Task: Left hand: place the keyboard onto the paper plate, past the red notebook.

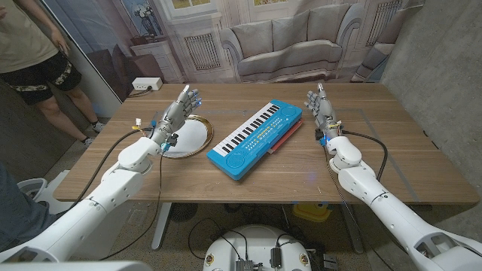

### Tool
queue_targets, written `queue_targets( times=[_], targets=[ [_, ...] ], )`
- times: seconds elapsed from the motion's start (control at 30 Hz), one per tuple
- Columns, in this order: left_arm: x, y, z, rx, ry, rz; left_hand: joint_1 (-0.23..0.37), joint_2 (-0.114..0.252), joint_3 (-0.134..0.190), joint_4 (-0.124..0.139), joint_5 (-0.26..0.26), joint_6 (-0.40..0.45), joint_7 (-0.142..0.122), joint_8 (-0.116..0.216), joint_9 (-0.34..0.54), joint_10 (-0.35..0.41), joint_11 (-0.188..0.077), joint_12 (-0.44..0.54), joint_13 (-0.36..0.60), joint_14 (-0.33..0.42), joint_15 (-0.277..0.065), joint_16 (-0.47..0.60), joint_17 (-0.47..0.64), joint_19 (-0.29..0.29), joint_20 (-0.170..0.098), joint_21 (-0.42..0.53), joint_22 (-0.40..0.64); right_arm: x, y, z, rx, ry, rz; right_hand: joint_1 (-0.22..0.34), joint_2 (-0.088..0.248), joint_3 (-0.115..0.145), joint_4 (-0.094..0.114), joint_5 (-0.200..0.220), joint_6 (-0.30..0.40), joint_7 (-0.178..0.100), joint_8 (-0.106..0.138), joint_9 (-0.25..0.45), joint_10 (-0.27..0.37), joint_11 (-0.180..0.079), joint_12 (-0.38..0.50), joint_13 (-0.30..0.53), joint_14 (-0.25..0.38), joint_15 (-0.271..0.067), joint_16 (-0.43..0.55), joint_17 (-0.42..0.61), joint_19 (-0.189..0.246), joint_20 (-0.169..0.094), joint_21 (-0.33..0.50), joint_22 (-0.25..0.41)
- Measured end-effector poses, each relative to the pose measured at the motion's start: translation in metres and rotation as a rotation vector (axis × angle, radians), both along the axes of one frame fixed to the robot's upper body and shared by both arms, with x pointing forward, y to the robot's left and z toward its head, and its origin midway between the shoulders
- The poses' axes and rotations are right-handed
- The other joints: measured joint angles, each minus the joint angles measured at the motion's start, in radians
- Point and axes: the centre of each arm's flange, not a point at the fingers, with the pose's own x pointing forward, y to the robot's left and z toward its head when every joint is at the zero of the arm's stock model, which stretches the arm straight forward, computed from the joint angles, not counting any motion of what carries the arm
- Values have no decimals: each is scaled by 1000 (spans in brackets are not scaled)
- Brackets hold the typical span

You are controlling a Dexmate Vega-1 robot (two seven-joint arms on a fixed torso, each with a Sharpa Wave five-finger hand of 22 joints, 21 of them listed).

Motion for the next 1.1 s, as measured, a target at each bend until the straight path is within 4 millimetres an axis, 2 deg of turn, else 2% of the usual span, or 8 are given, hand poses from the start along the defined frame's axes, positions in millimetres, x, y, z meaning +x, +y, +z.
queue_targets(
  times=[0.4, 0.6, 0.87, 0.9, 1.1],
  targets=[
    [-10, -1, -7, 50, -17, -19, 13, 5, 0, 0, 0, 0, 0, 0, 0, 5, -5, 0, 0, 4, -4, 0, 0, 0, 0, 0, 0, -13, 0, -8, 8, 0, -20, 11, -3, 1, -1, 0, 0, 0, 0, 0, 0, 0, 0, 0, 2, -2, 0, 3, 5, 5, 0, 0],
    [-18, -3, -8, 95, -38, -21, 13, 5, 0, -8, 0, 3, -3, 0, 0, 9, -9, 0, 0, 7, -7, 0, 0, 0, 0, 0, 0, -20, -3, -9, 7, -5, -30, 11, -3, 1, -1, 0, 11, 0, 0, 0, 2, -2, 0, 0, 6, -6, 0, 3, 5, 5, 0, 0],
    [-26, -4, -7, 142, -64, -6, 25, 1, 0, -8, -4, 7, -7, 0, 0, 11, -11, 0, 5, 12, -2, 0, 0, 0, 0, 0, 0, -28, -9, -5, -6, -15, -36, 11, -3, 1, -1, 0, 11, 0, 0, 0, 7, -7, 0, 5, 6, -6, 0, 2, 11, 0, -7, 0],
    [-32, -6, -9, 154, -65, -12, 25, 1, 0, -8, -4, 7, -7, 0, 0, 13, -13, 0, 5, 12, -2, 0, 0, 0, 0, 0, 0, -28, -9, -5, -9, -10, -37, 11, -3, 1, -1, 0, 11, 0, 0, 0, 7, -7, 0, 5, 8, -8, 0, 2, 11, 0, -7, 0],
    [-36, -6, -10, 159, -80, 17, 29, 5, -1, -9, -4, 20, -9, 0, 0, 20, -20, 3, 5, 23, -13, 0, 0, 5, -6, 0, 0, -30, -13, -1, -21, -18, -37, 11, -3, -3, -5, 0, 11, 0, 0, 0, 11, -4, 0, 5, 9, -9, 0, 2, 16, 6, -7, 0]
  ],
)
